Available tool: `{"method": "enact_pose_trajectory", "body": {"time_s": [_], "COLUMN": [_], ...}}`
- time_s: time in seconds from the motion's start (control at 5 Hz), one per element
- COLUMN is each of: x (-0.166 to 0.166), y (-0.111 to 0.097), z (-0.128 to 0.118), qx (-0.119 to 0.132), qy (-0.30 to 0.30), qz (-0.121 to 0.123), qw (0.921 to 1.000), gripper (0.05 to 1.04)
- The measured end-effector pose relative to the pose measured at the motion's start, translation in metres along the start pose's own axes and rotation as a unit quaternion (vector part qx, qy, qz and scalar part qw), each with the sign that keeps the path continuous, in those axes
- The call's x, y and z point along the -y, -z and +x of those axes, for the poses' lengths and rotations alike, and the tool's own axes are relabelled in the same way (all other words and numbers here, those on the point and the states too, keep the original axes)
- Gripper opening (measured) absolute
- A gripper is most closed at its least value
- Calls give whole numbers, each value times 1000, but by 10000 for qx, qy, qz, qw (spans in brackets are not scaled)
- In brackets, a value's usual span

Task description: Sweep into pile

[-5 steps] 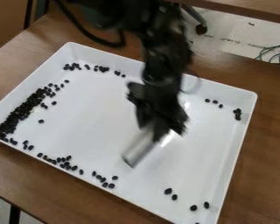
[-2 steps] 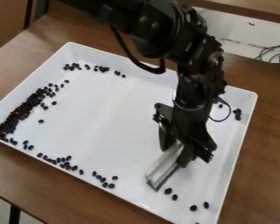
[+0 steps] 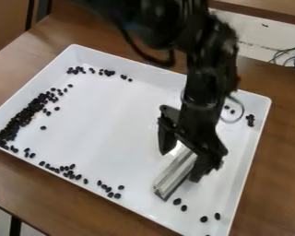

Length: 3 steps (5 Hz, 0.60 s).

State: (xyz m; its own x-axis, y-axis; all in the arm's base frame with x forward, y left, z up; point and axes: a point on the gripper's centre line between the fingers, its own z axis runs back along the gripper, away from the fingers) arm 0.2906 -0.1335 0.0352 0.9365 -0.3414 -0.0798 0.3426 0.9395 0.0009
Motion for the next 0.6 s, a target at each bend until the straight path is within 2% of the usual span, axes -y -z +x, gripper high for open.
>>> {"method": "enact_pose_trajectory", "body": {"time_s": [0.2, 0.4, 0.6], "x": [-12, -53, -91], "y": [-37, -37, -39], "z": [-5, -32, -73], "qx": [284, 15, 29], "qy": [-444, -1261, -2331], "qz": [-12, 9, 62], "qw": [9986, 9920, 9724], "gripper": [1003, 999, 999]}}
